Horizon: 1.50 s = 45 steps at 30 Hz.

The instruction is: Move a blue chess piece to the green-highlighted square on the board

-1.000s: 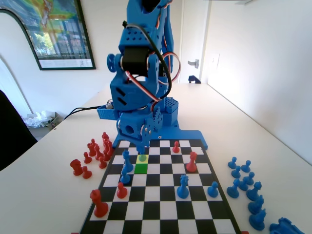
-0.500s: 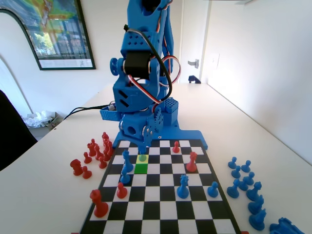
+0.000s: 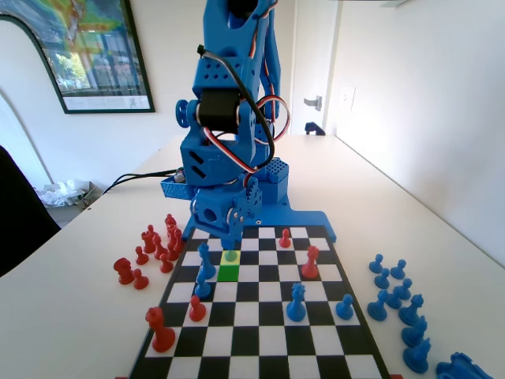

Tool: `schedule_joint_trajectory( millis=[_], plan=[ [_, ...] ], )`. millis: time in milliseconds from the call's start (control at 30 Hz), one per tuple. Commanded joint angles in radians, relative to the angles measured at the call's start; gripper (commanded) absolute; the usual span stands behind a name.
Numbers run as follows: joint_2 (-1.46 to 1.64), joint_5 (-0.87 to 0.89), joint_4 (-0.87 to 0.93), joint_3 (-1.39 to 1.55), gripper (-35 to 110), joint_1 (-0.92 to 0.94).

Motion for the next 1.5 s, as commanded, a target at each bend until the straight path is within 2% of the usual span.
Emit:
schedule_joint_trajectory(
  millis=[0,1300,1467],
  plan=[
    [0.021,-0.396,0.012,-0.043,9,0.008],
    [0.008,-0.425,-0.015,-0.046,1,0.025],
    [0.015,-0.403,0.126,-0.12,1,0.009]
  ],
)
